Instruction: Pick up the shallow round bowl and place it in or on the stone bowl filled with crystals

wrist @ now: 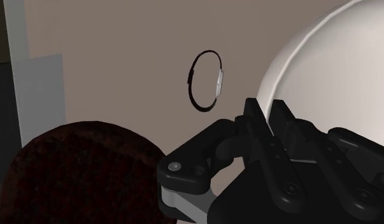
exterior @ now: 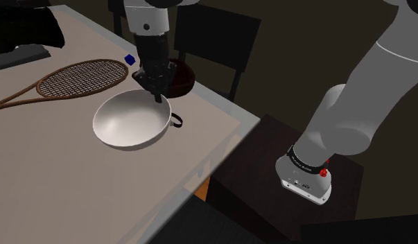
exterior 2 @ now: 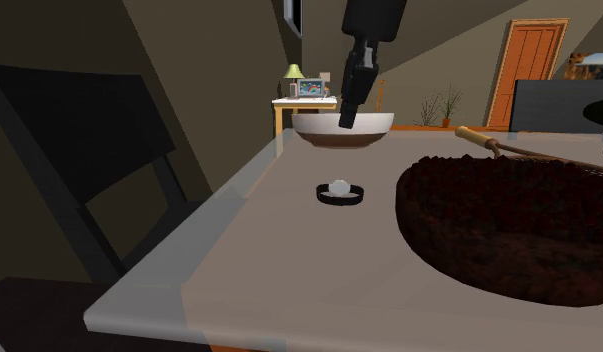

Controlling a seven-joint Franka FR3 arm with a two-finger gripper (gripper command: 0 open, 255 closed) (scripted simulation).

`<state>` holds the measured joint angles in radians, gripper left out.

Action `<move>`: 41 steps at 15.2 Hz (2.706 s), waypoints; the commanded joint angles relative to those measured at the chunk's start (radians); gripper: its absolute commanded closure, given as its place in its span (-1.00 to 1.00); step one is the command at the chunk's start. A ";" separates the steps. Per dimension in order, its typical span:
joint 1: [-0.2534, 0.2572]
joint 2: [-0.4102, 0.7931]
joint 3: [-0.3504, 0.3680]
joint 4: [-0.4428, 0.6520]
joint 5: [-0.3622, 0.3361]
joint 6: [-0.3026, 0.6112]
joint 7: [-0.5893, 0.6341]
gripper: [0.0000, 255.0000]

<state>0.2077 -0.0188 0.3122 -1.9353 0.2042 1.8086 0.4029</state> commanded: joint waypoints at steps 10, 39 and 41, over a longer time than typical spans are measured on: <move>-0.004 -0.014 -0.005 0.130 -0.002 -0.142 0.020 1.00; -0.230 0.325 -0.204 0.768 -0.102 -0.511 -0.358 1.00; -0.245 0.364 -0.213 0.818 -0.107 -0.525 -0.382 1.00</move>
<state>-0.0307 0.3261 0.1034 -1.1426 0.0998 1.2913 0.0333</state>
